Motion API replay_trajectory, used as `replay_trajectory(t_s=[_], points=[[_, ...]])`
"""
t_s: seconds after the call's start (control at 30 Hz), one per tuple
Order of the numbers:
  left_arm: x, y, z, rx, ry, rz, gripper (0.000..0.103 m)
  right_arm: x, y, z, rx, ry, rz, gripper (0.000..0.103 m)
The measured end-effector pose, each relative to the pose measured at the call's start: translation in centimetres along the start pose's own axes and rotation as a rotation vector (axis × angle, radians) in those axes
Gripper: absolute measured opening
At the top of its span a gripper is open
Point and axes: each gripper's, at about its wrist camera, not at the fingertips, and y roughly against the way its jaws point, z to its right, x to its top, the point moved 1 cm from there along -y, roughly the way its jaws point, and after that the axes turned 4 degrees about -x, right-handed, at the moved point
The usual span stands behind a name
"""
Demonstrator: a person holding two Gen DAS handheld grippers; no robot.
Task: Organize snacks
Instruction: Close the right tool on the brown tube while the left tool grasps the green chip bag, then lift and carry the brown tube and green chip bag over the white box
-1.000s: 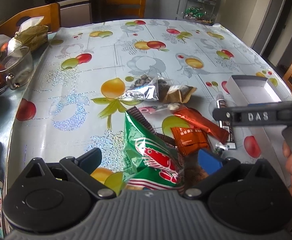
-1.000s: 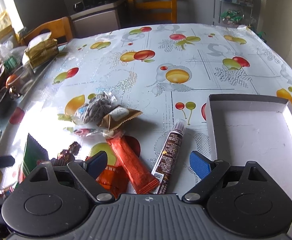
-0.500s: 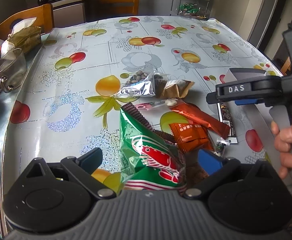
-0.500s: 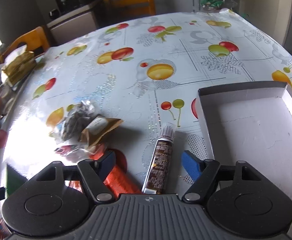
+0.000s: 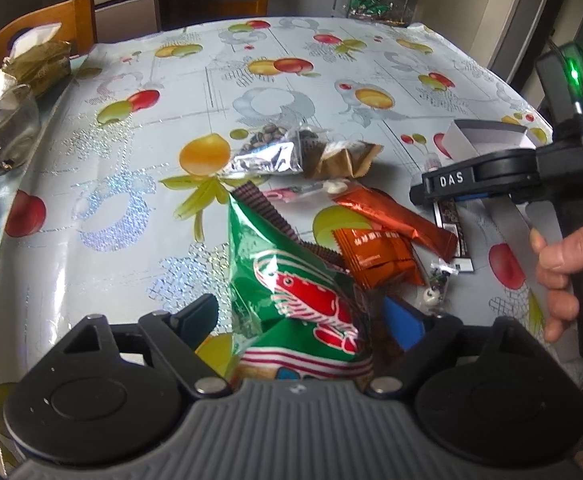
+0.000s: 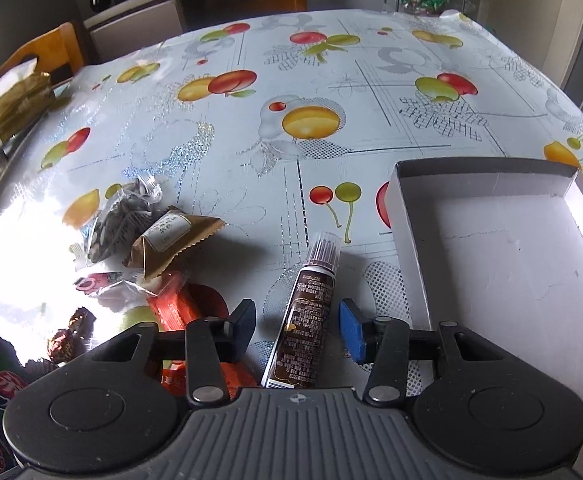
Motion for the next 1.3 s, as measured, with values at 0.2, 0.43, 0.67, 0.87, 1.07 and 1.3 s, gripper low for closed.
replay_trajectory(t_s=[0.2,0.43,0.67,0.87,1.07,1.3], points=[[-0.1,-0.1,0.0,0.006,-0.006,-0.001,0.083,-0.2,0.0,-0.3,-0.017,0.033,0.01,0.042],[-0.6,-0.4,0.1,-0.009,-0.014,-0.025,0.073,-0.5,0.1,-0.7,-0.027,0.064,0.021,0.038],[-0.6,-0.1,0.3,-0.045,-0.02,-0.016,0.058,-0.5,0.2,-0.3,-0.013,0.044,0.023,0.027],[-0.4,0.7,0.2,-0.04,-0.019,0.012,0.053,-0.4,0.3,0.1,0.013,0.013,0.017,0.026],[0.2,1.6,0.1,-0.026,-0.026,0.051,0.052,-0.2,1.1,0.2,0.034,0.001,0.033,0.025],[1.0,3.0,0.0,-0.007,-0.034,0.097,0.052,-0.3,3.3,0.5,0.055,0.004,0.084,0.025]])
